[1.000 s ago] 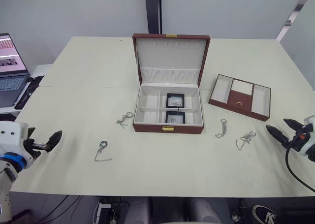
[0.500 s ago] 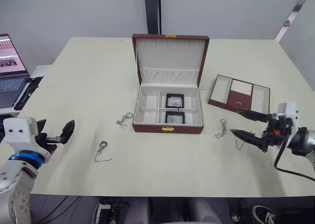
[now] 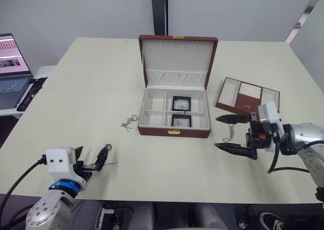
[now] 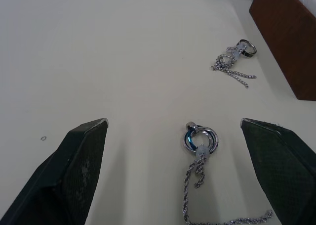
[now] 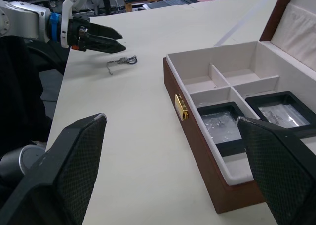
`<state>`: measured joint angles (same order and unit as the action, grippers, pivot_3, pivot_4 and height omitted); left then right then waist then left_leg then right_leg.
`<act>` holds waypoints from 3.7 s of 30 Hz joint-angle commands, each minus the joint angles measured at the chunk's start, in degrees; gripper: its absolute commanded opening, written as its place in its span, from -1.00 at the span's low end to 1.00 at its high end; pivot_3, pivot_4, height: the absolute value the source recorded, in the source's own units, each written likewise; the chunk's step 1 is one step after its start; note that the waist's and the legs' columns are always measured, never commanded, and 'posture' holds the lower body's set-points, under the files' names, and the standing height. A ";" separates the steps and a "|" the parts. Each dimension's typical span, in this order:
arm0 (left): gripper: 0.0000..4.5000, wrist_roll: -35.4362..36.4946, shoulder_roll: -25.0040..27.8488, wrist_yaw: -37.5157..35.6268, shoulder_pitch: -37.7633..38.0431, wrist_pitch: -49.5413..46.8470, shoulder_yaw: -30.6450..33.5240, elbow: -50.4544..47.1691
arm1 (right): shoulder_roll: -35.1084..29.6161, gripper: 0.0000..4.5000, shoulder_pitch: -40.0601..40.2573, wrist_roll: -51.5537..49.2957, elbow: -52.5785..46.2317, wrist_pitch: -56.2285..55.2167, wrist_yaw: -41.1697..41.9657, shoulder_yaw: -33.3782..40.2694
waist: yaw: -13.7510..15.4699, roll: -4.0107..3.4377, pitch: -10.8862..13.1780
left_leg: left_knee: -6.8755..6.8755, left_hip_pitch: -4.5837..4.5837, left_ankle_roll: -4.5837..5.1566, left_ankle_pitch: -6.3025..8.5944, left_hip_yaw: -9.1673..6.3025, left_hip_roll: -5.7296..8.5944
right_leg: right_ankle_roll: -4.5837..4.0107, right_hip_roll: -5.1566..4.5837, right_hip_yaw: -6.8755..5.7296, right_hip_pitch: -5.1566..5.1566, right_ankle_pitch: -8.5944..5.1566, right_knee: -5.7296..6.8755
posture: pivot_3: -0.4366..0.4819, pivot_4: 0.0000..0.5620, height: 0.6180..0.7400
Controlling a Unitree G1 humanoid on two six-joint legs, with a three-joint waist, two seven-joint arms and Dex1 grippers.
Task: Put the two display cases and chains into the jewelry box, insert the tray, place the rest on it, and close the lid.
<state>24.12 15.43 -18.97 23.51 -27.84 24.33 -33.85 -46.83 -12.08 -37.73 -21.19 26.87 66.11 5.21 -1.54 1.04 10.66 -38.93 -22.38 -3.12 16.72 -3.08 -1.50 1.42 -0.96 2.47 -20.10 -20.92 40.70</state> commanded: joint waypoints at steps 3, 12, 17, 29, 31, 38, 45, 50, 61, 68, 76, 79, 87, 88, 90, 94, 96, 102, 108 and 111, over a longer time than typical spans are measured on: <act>0.99 -3.56 -0.25 1.30 0.67 3.87 -2.82 0.27 | 0.41 1.00 -1.88 -0.10 -1.09 0.06 -0.53 -0.65 | -0.03 0.00 0.00 | 0.01 0.00 0.00 0.00 0.00 -0.01 | 0.00 0.01 0.00 0.00 0.00 -0.02 | -0.05 -0.47 1.00; 0.99 -4.84 0.26 -0.81 3.05 6.24 -7.02 1.88 | 0.88 1.00 -1.97 -0.36 -1.31 0.45 -1.41 -1.21 | -0.03 0.00 0.00 | 0.03 0.01 0.01 0.00 0.00 -0.02 | 0.00 0.01 0.00 -0.01 0.00 -0.03 | -0.05 -0.47 1.00; 0.99 -6.03 0.16 -0.39 3.91 7.10 -7.66 3.27 | 0.97 1.00 -1.52 -0.63 -1.66 0.82 -1.53 -1.13 | -0.04 0.00 0.00 | 0.03 0.01 0.01 0.00 0.00 -0.01 | 0.00 0.01 0.00 0.00 0.00 -0.03 | -0.05 -0.47 1.00; 0.99 -7.06 0.38 0.39 3.18 4.44 -9.09 5.91 | 0.92 1.00 -1.58 -0.63 -1.45 1.18 -1.58 -0.88 | -0.03 -0.04 -0.02 | 0.04 0.05 0.01 0.01 0.00 0.00 | 0.00 0.01 0.00 0.03 0.00 -0.04 | -0.05 -0.47 1.00; 0.99 -7.36 0.51 0.34 3.21 3.96 -9.65 5.96 | 0.88 1.00 -1.48 -0.50 -1.31 1.10 -1.55 -0.87 | -0.04 -0.08 -0.05 | 0.05 0.07 0.01 0.01 0.00 0.00 | 0.00 0.00 0.01 0.04 0.00 -0.05 | -0.05 -0.47 1.00; 0.34 -8.82 1.14 1.40 3.00 3.65 -9.83 7.45 | 0.87 1.00 -1.83 -0.26 -0.64 0.94 -1.37 -0.95 | -0.04 -0.14 -0.08 | 0.17 0.40 0.02 0.01 0.02 0.02 | 0.01 -0.01 0.02 0.39 -0.01 -0.22 | -0.05 -0.47 1.00; -0.56 -8.75 0.63 2.00 1.65 3.81 -9.81 8.99 | 1.07 1.00 -2.82 0.15 0.23 0.70 -1.30 -1.18 | -0.04 -0.27 -0.16 | 0.21 0.53 0.03 0.02 0.00 0.01 | 0.01 -0.01 0.00 0.54 -0.01 -0.33 | -0.05 -0.47 1.00; -0.99 -8.67 0.17 2.61 1.03 4.42 -9.66 9.94 | 0.96 1.00 -2.71 0.12 0.02 0.73 -1.27 -1.12 | -0.04 -0.33 -0.19 | 0.22 0.53 0.04 0.03 -0.01 0.01 | 0.01 -0.01 0.00 0.55 -0.01 -0.36 | -0.05 -0.47 1.00; -0.99 -3.96 -1.56 2.69 -0.98 7.43 -5.80 5.30 | 1.02 1.00 -2.69 -1.56 -0.71 1.37 -1.45 0.02 | -0.04 -0.25 -0.14 | 0.23 0.50 0.03 0.03 -0.03 -0.01 | 0.01 0.00 -0.03 0.55 -0.01 -0.40 | -0.05 -0.47 1.00; -0.99 -0.68 1.94 2.21 -6.63 3.62 -5.10 1.32 | 0.97 1.00 -4.05 -2.82 -0.59 1.90 -2.57 1.14 | 0.03 -0.08 -0.04 | 0.23 0.44 0.03 0.03 -0.12 0.00 | 0.01 0.00 -0.10 0.55 0.00 -0.45 | -0.05 -0.47 1.00; -0.99 3.07 5.27 3.08 -17.42 -4.04 -7.11 -1.71 | 1.04 1.00 -4.48 -4.28 -1.69 3.48 -5.78 3.27 | 0.02 -0.06 -0.03 | 0.24 0.39 0.02 0.03 -0.13 -0.01 | 0.01 0.00 -0.12 0.55 0.00 -0.53 | -0.05 -0.47 1.00; -0.99 4.19 7.12 3.06 -23.52 -7.69 -8.97 -1.66 | 1.26 1.00 -4.37 -3.99 -1.91 3.63 -7.36 3.86 | 0.06 -0.05 -0.03 | 0.23 0.39 0.02 0.03 -0.15 0.00 | 0.03 0.00 -0.14 0.56 0.01 -0.53 | -0.05 -0.47 1.00; -0.99 2.74 8.33 1.98 -40.53 -11.11 -15.44 5.92 | 2.76 1.00 -4.69 -4.19 -2.16 4.24 -11.57 4.97 | 0.07 -0.03 -0.02 | 0.23 0.32 0.02 0.03 -0.13 0.03 | 0.08 0.00 -0.13 0.55 0.04 -0.64 | -0.05 -0.47 1.00; -0.99 2.41 7.92 1.76 -42.02 -10.66 -16.14 7.44 | 2.91 1.00 -4.76 -4.21 -2.13 4.24 -11.92 4.99 | 0.09 -0.03 -0.02 | 0.23 0.31 0.02 0.03 -0.12 0.03 | 0.08 0.00 -0.13 0.55 0.04 -0.67 | -0.05 -0.47 1.00; -0.99 1.13 7.17 0.88 -44.46 -8.88 -17.83 11.15 | 3.15 1.00 -4.75 -4.31 -2.44 4.32 -12.60 4.88 | 0.08 -0.03 -0.01 | 0.23 0.30 0.02 0.03 -0.12 0.03 | 0.09 0.00 -0.13 0.55 0.05 -0.68 | -0.05 -0.47 1.00; -0.99 -1.10 5.81 -0.04 -47.23 -5.84 -20.25 16.63 | 3.17 1.00 -4.81 -4.45 -3.10 4.59 -13.77 5.04 | 0.00 -0.03 -0.01 | 0.23 0.28 0.02 0.03 -0.09 0.02 | 0.09 0.00 -0.11 0.52 0.05 -0.70 | -0.05 -0.47 1.00; -0.99 -2.34 4.66 -0.40 -48.58 -3.82 -21.50 19.54 | 3.02 1.00 -4.96 -4.62 -3.22 4.88 -14.40 5.30 | 0.03 -0.03 -0.01 | 0.23 0.24 0.02 0.03 -0.12 0.02 | 0.09 0.00 -0.13 0.50 0.05 -0.71 | -0.05 -0.47 1.00; -0.99 -6.19 1.33 -0.16 -51.80 0.56 -23.94 27.22 | 2.23 1.00 -4.46 -5.00 -3.66 6.11 -16.16 6.58 | 0.24 -0.02 0.00 | 0.18 0.14 0.02 0.03 -0.14 0.08 | 0.13 -0.04 -0.16 0.48 0.07 -0.71 | -0.05 -0.47 1.00; -0.99 -9.32 -1.29 0.75 -53.80 3.68 -24.58 32.30 | 1.69 1.00 -4.14 -5.24 -4.33 7.55 -16.49 7.31 | 0.18 -0.02 0.00 | 0.17 0.03 0.01 0.02 -0.15 0.07 | 0.14 -0.04 -0.17 0.37 0.08 -0.72 | -0.05 -0.47 1.00; -0.99 -10.03 -2.42 1.36 -53.80 4.58 -24.26 33.01 | 1.44 1.00 -4.01 -5.37 -4.60 8.11 -16.60 7.73 | 0.25 -0.02 -0.01 | 0.17 -0.01 0.00 0.02 -0.13 0.08 | 0.14 -0.05 -0.17 0.36 0.08 -0.72 | -0.05 -0.47 1.00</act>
<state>14.64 13.33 -18.04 -29.41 -24.69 0.17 0.18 -44.56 -16.21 -41.84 -23.73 35.02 49.77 10.50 -1.29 1.02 10.66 -38.78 -22.42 -3.12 16.73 -3.22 -1.42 1.56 -1.03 2.29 -19.74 -20.84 39.97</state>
